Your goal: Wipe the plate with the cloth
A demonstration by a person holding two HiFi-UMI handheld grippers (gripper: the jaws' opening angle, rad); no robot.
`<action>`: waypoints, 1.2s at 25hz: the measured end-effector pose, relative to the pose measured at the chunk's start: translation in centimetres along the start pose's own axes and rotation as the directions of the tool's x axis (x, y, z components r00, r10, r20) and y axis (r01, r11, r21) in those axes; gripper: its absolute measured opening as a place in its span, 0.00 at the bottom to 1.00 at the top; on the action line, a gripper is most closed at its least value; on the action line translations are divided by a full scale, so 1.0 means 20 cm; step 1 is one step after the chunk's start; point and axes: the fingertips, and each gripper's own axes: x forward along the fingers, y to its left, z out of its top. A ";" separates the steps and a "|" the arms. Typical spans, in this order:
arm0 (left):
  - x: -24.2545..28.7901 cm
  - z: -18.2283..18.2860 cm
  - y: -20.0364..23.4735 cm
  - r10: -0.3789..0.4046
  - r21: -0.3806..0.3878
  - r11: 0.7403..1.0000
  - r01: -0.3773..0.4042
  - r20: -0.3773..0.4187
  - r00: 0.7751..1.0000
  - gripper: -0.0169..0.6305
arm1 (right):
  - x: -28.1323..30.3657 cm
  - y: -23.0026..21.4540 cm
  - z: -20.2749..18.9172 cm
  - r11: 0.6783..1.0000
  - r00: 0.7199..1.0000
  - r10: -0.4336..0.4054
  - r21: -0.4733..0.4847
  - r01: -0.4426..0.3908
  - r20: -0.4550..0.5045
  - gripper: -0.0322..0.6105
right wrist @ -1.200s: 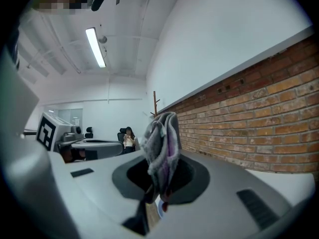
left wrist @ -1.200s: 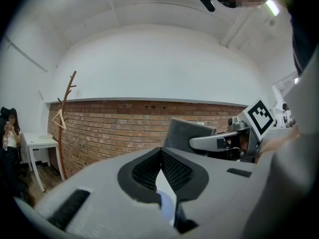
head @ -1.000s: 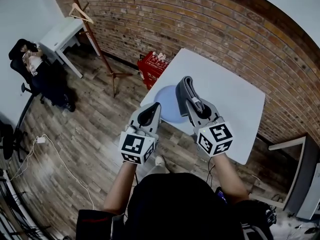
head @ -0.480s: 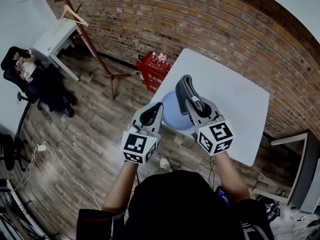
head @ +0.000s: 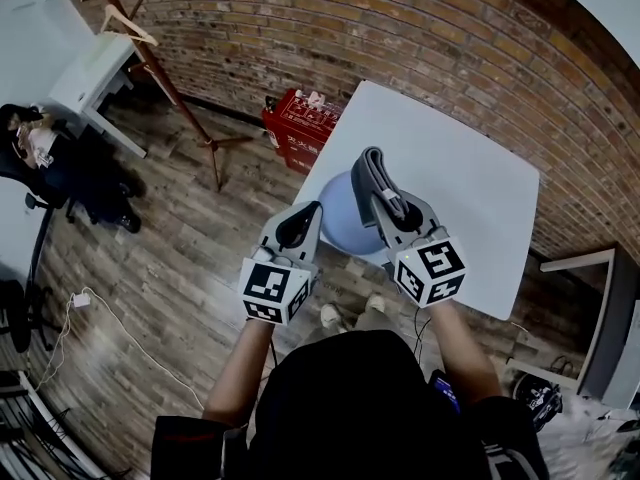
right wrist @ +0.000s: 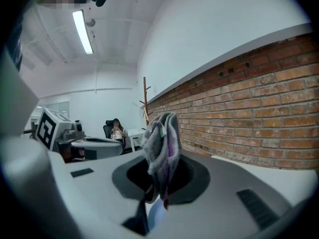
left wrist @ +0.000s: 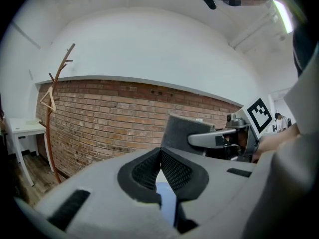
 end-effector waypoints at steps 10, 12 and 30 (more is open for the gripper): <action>0.13 -0.12 0.04 0.004 -0.032 0.999 -0.005 -0.045 0.999 0.05 | 0.03 -0.12 -0.09 1.000 0.999 -0.014 0.014 0.014 -0.036 0.13; 0.16 -0.15 0.05 0.006 -0.037 0.999 -0.008 -0.057 0.998 0.05 | 0.05 -0.16 -0.12 1.000 0.999 -0.010 0.019 0.011 -0.051 0.13; 0.32 -0.59 0.16 0.048 -0.153 0.985 -0.082 -0.216 0.975 0.05 | 0.21 -0.33 -0.47 0.996 0.977 0.048 0.085 -0.030 -0.206 0.13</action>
